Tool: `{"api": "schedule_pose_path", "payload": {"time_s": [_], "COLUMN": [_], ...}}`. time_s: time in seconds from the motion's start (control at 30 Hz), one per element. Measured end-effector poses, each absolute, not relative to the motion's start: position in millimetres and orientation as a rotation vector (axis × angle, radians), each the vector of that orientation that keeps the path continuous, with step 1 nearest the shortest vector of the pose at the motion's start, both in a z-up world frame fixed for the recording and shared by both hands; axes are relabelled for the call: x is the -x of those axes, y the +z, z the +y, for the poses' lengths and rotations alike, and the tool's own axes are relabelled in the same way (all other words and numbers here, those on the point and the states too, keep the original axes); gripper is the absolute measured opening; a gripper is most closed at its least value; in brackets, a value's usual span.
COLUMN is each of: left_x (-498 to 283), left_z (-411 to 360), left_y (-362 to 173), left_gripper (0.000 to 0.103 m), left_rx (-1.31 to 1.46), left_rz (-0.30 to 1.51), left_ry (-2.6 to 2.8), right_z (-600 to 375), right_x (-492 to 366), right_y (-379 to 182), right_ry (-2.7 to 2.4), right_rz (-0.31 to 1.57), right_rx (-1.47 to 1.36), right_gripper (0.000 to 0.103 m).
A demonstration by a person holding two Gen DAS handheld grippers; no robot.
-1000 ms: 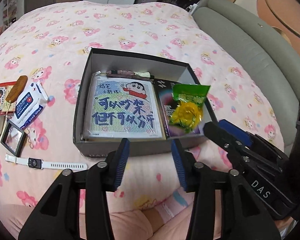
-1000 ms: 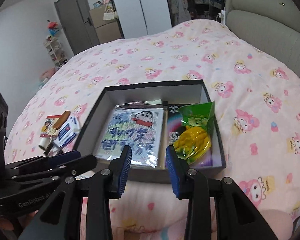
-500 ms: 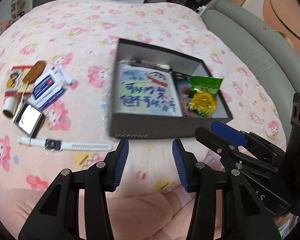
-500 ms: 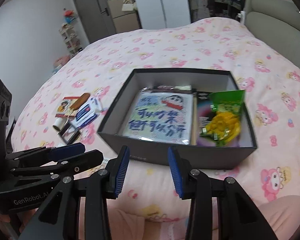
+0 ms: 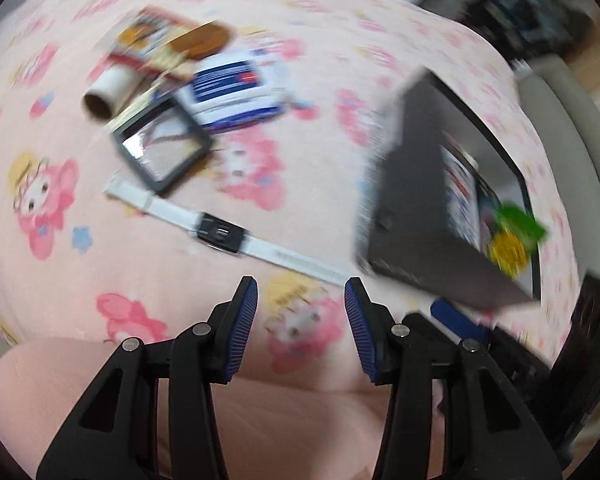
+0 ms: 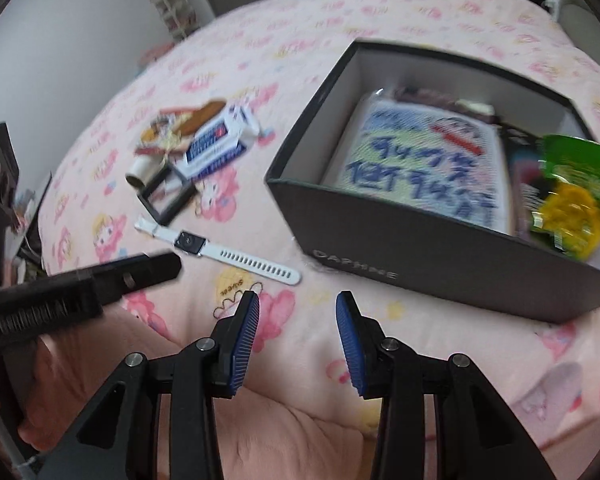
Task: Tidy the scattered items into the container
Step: 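Reach the right tool toward the white smartwatch, then close the right tool on the white smartwatch band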
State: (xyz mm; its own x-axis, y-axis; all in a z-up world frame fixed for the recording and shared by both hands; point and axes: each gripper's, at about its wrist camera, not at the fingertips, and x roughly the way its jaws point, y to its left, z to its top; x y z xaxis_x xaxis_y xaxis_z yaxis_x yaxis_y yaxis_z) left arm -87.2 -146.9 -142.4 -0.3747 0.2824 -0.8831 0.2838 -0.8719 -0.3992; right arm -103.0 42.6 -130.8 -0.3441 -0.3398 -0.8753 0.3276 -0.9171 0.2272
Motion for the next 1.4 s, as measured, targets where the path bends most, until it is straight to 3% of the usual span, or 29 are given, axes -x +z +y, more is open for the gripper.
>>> {"api": "schedule_pose_path", "payload": {"time_s": [0.23,0.43,0.9,1.1,1.23,1.4], "left_x": [106,123,138,138,137,138], "left_z": [-170,-189,-188,-192,-192,-187], "left_y": [-175,-203,-219,-222,-226,-228], "left_gripper": [0.050,0.051,0.051,0.051,0.051,0.053], "left_rx": [-1.757,-1.753,-1.752,-1.741,-1.748,-1.740], "left_rz": [0.932,1.039,1.145,1.173,1.177,1.162], "left_ry": [-2.343,-2.224,-2.239,-2.206,-2.193,-2.199], "right_z": [-24,-25,-19,-40,-51,-51], "right_x": [131,142,136,151,154,146], "right_y": [-168,-206,-176,-193,-207,-211], "right_ry": [-2.167,-2.129,-2.254,-2.178,-2.157,-2.132], "right_rz": [0.069,0.033,0.042,0.116,0.175,0.212], "right_rx": [-1.558,-1.671,-1.512,-1.546,-1.564,-1.556], "right_gripper": [0.036,0.036,0.036,0.036,0.043,0.040]}}
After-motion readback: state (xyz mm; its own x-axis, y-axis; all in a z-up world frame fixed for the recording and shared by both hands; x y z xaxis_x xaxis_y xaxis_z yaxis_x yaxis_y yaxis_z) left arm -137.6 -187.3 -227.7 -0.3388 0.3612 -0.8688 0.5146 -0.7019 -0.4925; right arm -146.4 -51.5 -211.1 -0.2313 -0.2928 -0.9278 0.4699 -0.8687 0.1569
